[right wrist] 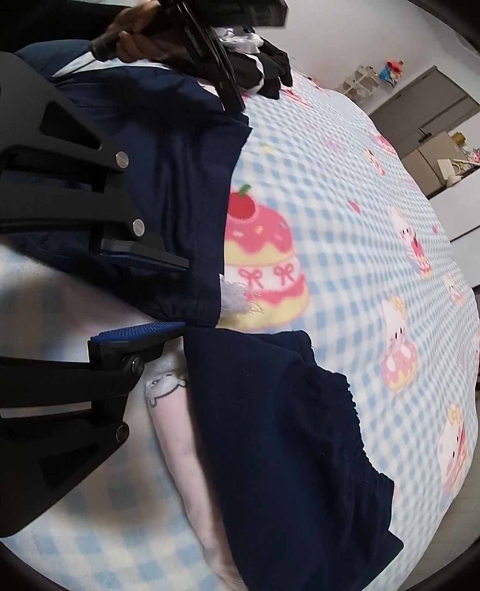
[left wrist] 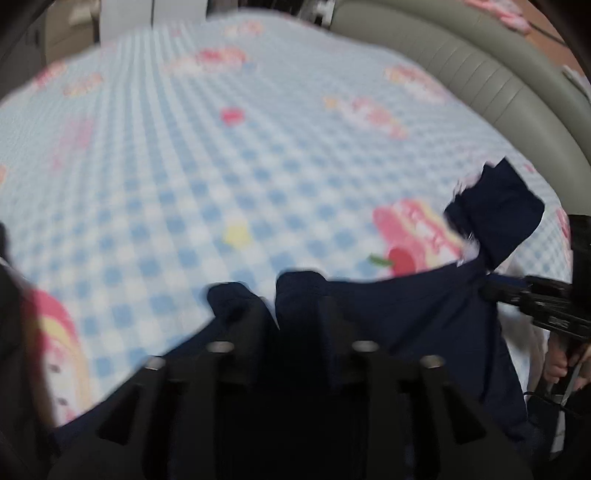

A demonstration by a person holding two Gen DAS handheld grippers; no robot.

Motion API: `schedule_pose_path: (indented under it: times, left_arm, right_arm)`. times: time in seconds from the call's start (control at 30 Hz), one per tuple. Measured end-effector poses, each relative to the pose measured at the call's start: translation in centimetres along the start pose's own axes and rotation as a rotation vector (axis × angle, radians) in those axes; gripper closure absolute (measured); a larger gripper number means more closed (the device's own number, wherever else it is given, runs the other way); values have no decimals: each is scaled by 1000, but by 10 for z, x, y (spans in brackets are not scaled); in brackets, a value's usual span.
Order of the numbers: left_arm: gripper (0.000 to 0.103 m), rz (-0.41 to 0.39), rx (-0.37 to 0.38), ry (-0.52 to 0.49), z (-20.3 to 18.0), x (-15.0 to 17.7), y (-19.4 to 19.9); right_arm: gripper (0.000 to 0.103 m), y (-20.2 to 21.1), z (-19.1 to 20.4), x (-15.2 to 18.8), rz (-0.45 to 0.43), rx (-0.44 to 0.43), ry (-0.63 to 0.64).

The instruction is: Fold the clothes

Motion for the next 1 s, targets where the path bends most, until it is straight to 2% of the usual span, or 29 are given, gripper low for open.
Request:
schedule_pose_path:
  times: [0.03, 0.07, 0.1, 0.13, 0.17, 0.2, 0.23, 0.27, 0.3, 0.33, 0.37, 0.47, 0.53, 0.57, 0.63, 0.7, 0.73, 0.77, 0.8, 0.83, 0.9, 1.0]
  left_arm:
    - [62, 32, 12, 4, -1, 1, -10]
    - [66, 21, 5, 0, -2, 1, -11]
    - [82, 11, -2, -4, -4, 2, -12]
    - [89, -1, -6, -3, -5, 1, -9]
    - [91, -7, -9, 7, -5, -1, -8]
    - [96, -12, -13, 17, -5, -2, -7]
    - [97, -18, -16, 27, -5, -4, -5]
    - [97, -29, -12, 36, -4, -7, -2]
    - [98, -40, -8, 46, -3, -9, 1]
    - [98, -56, -3, 47, -2, -12, 5]
    - [98, -70, -7, 44, -3, -17, 6]
    - [98, -76, -10, 49, -3, -28, 1]
    - [98, -63, -59, 46, -2, -32, -13]
    - [97, -54, -97, 42, 0, -35, -22]
    - [95, 50, -74, 84, 6, -33, -46]
    - [91, 86, -43, 144, 14, -34, -39]
    - [82, 57, -35, 144, 15, -36, -26]
    - [72, -4, -22, 136, 16, -36, -4]
    - [53, -49, -13, 131, 16, -35, 13]
    - [51, -95, 4, 126, 16, -31, 36]
    - [52, -130, 17, 118, 16, -19, 63]
    - [56, -163, 24, 146, 14, 22, 101]
  right_arm:
    - [72, 2, 1, 1, 14, 11, 14]
    - [66, 6, 4, 3, 21, 2, 33]
    - [64, 9, 8, 4, 27, -9, 51]
    - [60, 8, 8, 5, 39, -37, 55]
    - [54, 6, 8, 6, 53, -66, 58]
    - [54, 0, 4, 5, 64, -83, 48]
    - [54, -11, -3, 3, 74, -92, 22]
    - [58, -20, -9, 1, 79, -100, -5]
    - [70, -26, -12, 0, 78, -81, 0]
    - [90, -32, -14, -1, 75, -59, 10]
    - [94, -30, -12, -4, 60, -47, 27]
    - [99, -4, -3, -12, -28, -40, 49]
    - [99, 4, -6, -18, -64, -2, 55]
    - [99, 8, -7, -22, -82, 17, 57]
    - [99, -3, -19, -27, -72, 27, 23]
    - [99, -11, -23, -25, -17, 54, 24]
    - [96, -11, -20, -24, 9, 59, 35]
    - [86, 1, -9, -20, -11, 34, 71]
    - [80, 12, 1, -16, -25, 14, 93]
    - [75, 23, 11, -12, -38, -5, 113]
    - [75, 36, 26, 0, -31, -40, 140]
    - [75, 49, 48, 28, -11, -101, 154]
Point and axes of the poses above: each gripper's, at about its wrist camera, not at the fingertips, and y roughly against the way its jaws point, z to its left, x to its underside, the point moved 4 cm from there along -y, roughly the way its jaws point, and after that the axes turned 15 degrees about -x, right-handed, at the moved point
